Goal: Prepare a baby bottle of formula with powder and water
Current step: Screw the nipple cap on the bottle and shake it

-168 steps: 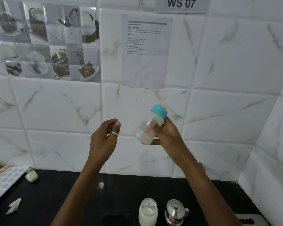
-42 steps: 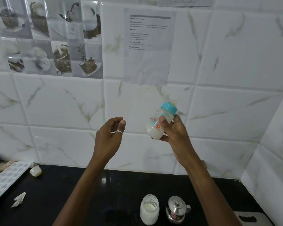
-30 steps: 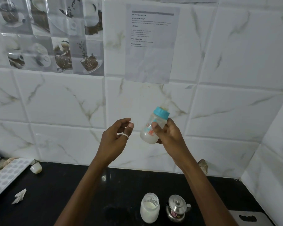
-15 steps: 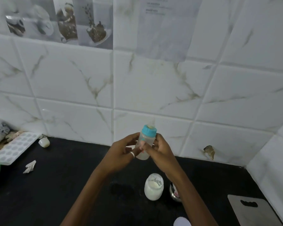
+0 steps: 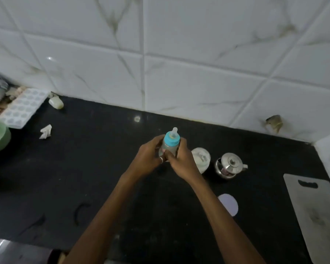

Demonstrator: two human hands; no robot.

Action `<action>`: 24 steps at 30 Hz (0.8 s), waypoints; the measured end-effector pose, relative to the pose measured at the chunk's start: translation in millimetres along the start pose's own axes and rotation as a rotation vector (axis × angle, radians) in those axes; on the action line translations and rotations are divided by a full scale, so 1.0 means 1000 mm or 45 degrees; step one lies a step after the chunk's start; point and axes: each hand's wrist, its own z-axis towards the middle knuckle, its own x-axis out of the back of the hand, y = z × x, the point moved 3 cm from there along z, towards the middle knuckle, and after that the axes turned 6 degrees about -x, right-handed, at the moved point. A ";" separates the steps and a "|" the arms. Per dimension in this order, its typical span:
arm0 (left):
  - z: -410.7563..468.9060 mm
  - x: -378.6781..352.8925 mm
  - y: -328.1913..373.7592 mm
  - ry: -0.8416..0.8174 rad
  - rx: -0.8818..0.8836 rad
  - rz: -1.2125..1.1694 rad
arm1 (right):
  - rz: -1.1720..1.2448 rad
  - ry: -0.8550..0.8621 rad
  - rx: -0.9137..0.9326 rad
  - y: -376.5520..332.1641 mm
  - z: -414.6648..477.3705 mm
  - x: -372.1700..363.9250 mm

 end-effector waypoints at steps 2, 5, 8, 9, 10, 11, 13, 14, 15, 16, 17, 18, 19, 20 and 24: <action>-0.004 -0.010 -0.021 0.010 0.046 0.000 | -0.047 0.004 -0.002 0.014 0.004 -0.013; -0.006 -0.025 -0.044 0.019 0.065 0.037 | -0.074 0.018 -0.007 0.035 0.011 -0.031; -0.006 -0.035 -0.059 0.016 0.053 0.060 | -0.082 0.021 -0.006 0.050 0.017 -0.042; -0.005 -0.037 -0.063 0.011 0.051 0.066 | -0.079 0.018 -0.013 0.054 0.019 -0.045; -0.005 -0.038 -0.067 0.009 0.057 0.074 | -0.081 0.018 -0.020 0.057 0.021 -0.048; -0.005 -0.040 -0.071 0.006 0.068 0.080 | -0.084 0.020 -0.024 0.061 0.022 -0.050; -0.005 -0.042 -0.077 0.004 0.080 0.075 | -0.088 0.019 -0.038 0.068 0.024 -0.054; -0.006 -0.044 -0.080 0.001 0.080 0.068 | -0.090 0.020 -0.045 0.071 0.024 -0.055; -0.007 -0.046 -0.082 -0.002 0.083 0.063 | -0.091 0.022 -0.049 0.074 0.024 -0.056; -0.007 -0.047 -0.084 -0.002 0.087 0.060 | -0.093 0.024 -0.051 0.077 0.024 -0.057; -0.008 -0.048 -0.086 0.002 0.093 0.059 | -0.093 0.025 -0.051 0.079 0.024 -0.058; -0.008 -0.048 -0.087 0.010 0.099 0.060 | -0.093 0.024 -0.050 0.080 0.025 -0.059; -0.008 -0.049 -0.088 0.015 0.106 0.062 | -0.093 0.023 -0.048 0.082 0.025 -0.059; -0.008 -0.049 -0.087 0.015 0.113 0.060 | -0.092 0.023 -0.048 0.082 0.026 -0.059; -0.008 -0.051 -0.088 -0.015 0.193 0.062 | -0.091 0.018 -0.042 0.083 0.025 -0.058</action>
